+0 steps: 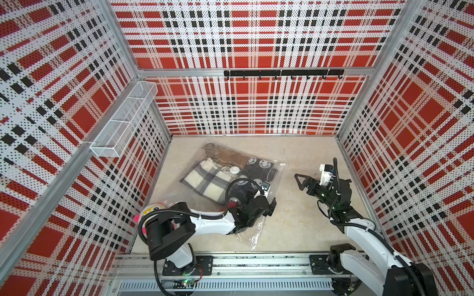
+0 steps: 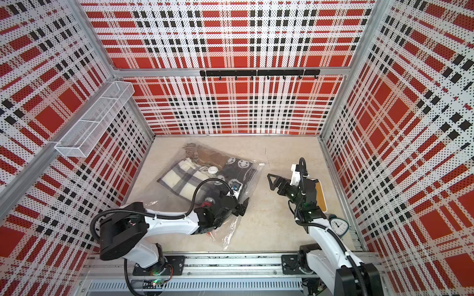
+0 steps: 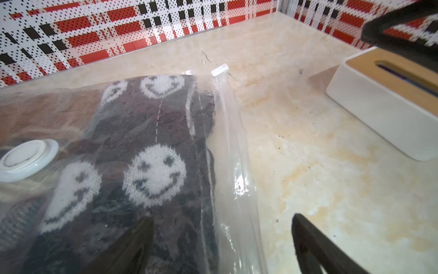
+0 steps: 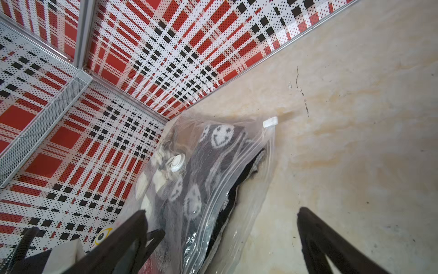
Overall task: Take the scarf out of the vacuum bag
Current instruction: Open the vacuum bag at the center of the board, then take out the scarf from the vacuum bag.
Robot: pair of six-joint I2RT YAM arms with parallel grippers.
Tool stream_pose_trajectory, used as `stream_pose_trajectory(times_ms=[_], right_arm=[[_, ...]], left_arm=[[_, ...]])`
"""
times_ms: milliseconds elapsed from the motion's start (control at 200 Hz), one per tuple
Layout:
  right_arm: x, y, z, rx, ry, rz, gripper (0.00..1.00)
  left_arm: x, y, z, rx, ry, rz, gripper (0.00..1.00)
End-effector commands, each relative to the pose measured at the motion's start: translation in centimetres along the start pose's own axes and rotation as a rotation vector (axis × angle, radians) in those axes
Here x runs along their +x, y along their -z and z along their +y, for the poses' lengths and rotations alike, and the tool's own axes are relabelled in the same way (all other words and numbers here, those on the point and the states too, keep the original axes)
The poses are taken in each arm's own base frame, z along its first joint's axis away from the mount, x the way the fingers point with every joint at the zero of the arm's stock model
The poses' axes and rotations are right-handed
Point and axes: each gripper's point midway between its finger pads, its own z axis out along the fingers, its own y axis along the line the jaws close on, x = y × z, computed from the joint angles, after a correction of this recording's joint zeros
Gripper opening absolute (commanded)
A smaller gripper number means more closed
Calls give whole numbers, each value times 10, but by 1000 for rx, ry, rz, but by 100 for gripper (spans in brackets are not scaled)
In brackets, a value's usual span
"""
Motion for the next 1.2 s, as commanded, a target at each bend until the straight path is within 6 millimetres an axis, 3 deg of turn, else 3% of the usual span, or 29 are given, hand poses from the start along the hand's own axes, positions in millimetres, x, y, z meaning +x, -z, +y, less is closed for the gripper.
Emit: stream_pose_trajectory(times_ms=[0, 90, 286, 386, 496, 596, 661, 947, 1067, 1198], right_arm=[[-8, -5, 5, 15, 25, -16, 100], [-3, -11, 4, 18, 25, 3, 100], [1, -15, -1, 39, 18, 13, 100], [3, -14, -5, 69, 28, 8, 100], [10, -16, -7, 83, 39, 7, 100], [19, -21, -7, 66, 38, 25, 100], [23, -25, -8, 60, 33, 35, 99], [55, -63, 4, 12, 50, 135, 96], [61, -82, 6, -24, 26, 166, 91], [59, -106, 5, -11, 40, 201, 89]], left_arm=[[4, -7, 2, -86, -24, 22, 90], [8, -13, -11, -57, -27, 37, 90], [24, -27, -11, -237, -127, 106, 94], [18, -26, -12, -283, -150, 95, 88], [7, -26, -13, -283, -133, 65, 60], [-2, -28, -5, -317, -125, 49, 20], [-6, -31, 2, -325, -110, 48, 0], [-49, -27, 8, -206, 15, -46, 0], [-62, -38, 20, -137, 86, -62, 0], [-72, -40, 17, -131, 75, -80, 0]])
